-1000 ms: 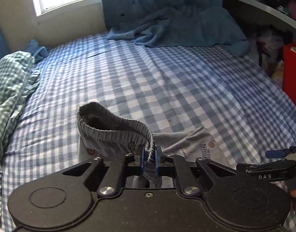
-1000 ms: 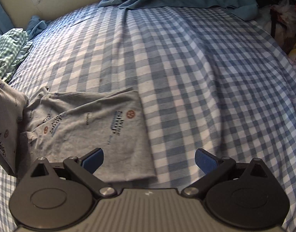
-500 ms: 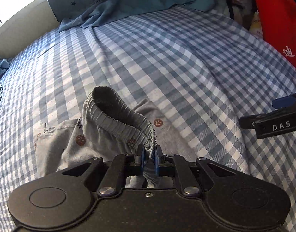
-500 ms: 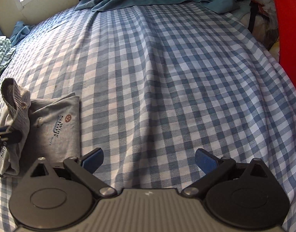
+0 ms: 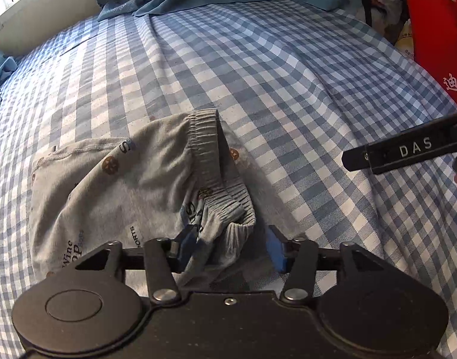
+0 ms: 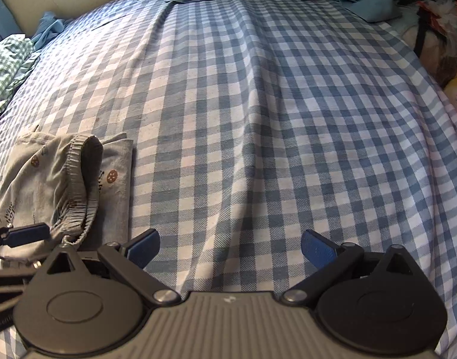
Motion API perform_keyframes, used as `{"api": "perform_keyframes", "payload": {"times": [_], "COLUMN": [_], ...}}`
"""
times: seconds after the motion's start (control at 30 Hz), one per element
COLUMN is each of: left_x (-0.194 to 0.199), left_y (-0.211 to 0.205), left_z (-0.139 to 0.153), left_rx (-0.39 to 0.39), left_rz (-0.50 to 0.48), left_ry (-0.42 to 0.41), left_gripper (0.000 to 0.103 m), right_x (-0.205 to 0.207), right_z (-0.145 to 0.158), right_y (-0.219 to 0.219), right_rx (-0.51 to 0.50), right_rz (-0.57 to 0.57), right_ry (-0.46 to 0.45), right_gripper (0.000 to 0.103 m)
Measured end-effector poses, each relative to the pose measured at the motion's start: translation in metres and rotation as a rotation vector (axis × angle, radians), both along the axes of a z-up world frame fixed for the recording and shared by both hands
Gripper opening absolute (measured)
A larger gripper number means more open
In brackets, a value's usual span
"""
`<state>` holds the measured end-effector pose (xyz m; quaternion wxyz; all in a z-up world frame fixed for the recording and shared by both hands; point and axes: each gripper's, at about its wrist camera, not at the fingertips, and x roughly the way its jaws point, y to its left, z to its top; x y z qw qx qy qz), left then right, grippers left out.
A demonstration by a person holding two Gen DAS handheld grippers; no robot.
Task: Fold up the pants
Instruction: 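Hold the folded bundle with the left gripper while the right gripper grasps its edge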
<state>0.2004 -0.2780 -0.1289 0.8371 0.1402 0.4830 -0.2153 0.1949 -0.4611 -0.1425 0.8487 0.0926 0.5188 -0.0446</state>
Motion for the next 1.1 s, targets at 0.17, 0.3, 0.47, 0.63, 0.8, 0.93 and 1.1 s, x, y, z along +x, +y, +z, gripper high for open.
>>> {"api": "perform_keyframes", "payload": {"times": [0.17,0.3,0.47,0.63,0.8,0.93,1.1], "left_x": [-0.014,-0.017,-0.011,-0.006,-0.005,-0.007,-0.008], "left_y": [0.011,0.012,0.014,0.021,0.026,0.029,0.032], "left_z": [-0.003,-0.009,-0.014,-0.015,-0.014,-0.012,-0.007], "left_rx": [0.008,0.077,0.102,0.077,0.018,-0.004,-0.011], "left_rz": [-0.026,-0.073,-0.069,-0.045,-0.034,-0.019,-0.016], "left_ry": [-0.036,-0.065,-0.081,-0.052,-0.015,-0.003,-0.013], "left_gripper": [0.072,0.073,0.073,0.062,0.032,0.007,0.002], "right_x": [0.023,0.052,0.088,0.114,0.120,0.117,0.113], "right_z": [0.003,0.006,0.002,-0.009,-0.019,-0.013,-0.004], "right_y": [0.015,0.038,0.066,0.070,0.072,0.081,0.091], "right_rx": [0.071,0.125,0.232,0.335,0.338,0.292,0.259], "right_rz": [0.054,0.135,0.221,0.195,0.177,0.206,0.230], "right_ry": [-0.012,-0.038,-0.041,-0.006,0.020,0.014,-0.004], "right_gripper": [0.103,0.103,0.102,0.082,0.060,0.040,0.028]}}
